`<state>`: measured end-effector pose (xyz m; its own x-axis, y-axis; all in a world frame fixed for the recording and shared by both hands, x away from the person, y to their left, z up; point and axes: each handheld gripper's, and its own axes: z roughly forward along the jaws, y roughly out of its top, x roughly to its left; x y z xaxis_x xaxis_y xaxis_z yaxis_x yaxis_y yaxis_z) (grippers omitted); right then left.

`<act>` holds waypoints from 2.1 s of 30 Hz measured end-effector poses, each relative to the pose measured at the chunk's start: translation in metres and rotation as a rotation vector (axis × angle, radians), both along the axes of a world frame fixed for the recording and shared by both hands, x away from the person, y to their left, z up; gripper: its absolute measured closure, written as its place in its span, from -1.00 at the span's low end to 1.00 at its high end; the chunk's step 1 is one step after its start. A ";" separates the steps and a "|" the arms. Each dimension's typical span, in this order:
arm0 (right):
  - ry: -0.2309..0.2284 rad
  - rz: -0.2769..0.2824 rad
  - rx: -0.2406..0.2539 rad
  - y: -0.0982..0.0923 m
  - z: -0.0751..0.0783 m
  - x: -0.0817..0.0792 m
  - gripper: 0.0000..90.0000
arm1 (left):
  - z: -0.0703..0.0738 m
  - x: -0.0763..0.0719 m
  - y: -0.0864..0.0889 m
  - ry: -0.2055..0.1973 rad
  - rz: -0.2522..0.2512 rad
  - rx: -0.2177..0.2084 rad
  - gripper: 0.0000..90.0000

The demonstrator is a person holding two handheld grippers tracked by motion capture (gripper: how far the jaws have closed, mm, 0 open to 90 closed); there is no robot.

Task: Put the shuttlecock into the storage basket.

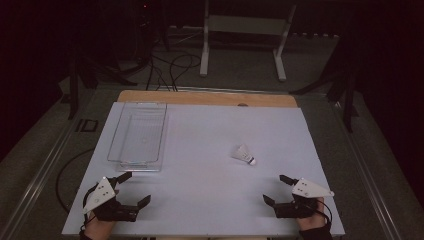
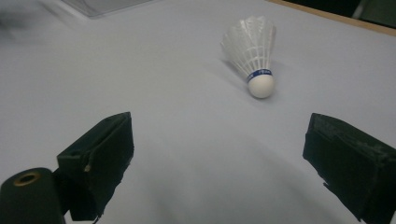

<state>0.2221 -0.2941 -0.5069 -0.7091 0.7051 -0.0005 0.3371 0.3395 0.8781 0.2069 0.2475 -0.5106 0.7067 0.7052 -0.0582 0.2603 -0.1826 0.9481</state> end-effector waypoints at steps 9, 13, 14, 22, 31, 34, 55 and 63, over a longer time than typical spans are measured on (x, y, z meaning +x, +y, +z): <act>-0.020 -0.020 -0.007 0.000 0.002 -0.002 -0.81 | -0.002 0.003 -0.001 0.053 0.020 0.030 -0.99; -0.012 -0.019 -0.011 0.000 0.002 -0.001 -0.81 | -0.002 0.003 0.000 0.058 0.035 0.030 -0.99; -0.010 -0.022 -0.016 0.000 0.002 -0.001 -0.81 | -0.002 0.003 0.000 0.058 0.035 0.029 -0.99; -0.005 -0.024 -0.015 -0.001 0.002 -0.001 -0.81 | -0.002 0.003 0.001 0.054 0.034 0.020 -0.99; -0.035 -0.056 -0.041 -0.002 0.007 -0.004 -0.81 | -0.002 0.004 0.001 0.056 0.029 0.008 -0.99; -0.024 -0.062 -0.046 -0.003 0.008 -0.004 -0.81 | -0.002 0.004 0.001 0.055 0.029 0.006 -0.99; -0.032 -0.055 -0.081 0.004 0.040 -0.007 -0.82 | -0.002 0.004 0.001 0.059 0.031 0.003 -0.99; -0.031 -0.067 -0.064 -0.001 0.056 0.000 -0.82 | -0.003 0.005 0.001 0.060 0.027 0.001 -0.99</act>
<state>0.2219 -0.2954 -0.4506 -0.6594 0.7487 -0.0679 0.3342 0.3728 0.8656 0.2120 0.2485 -0.5134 0.6830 0.7237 -0.0991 0.3217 -0.1762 0.9303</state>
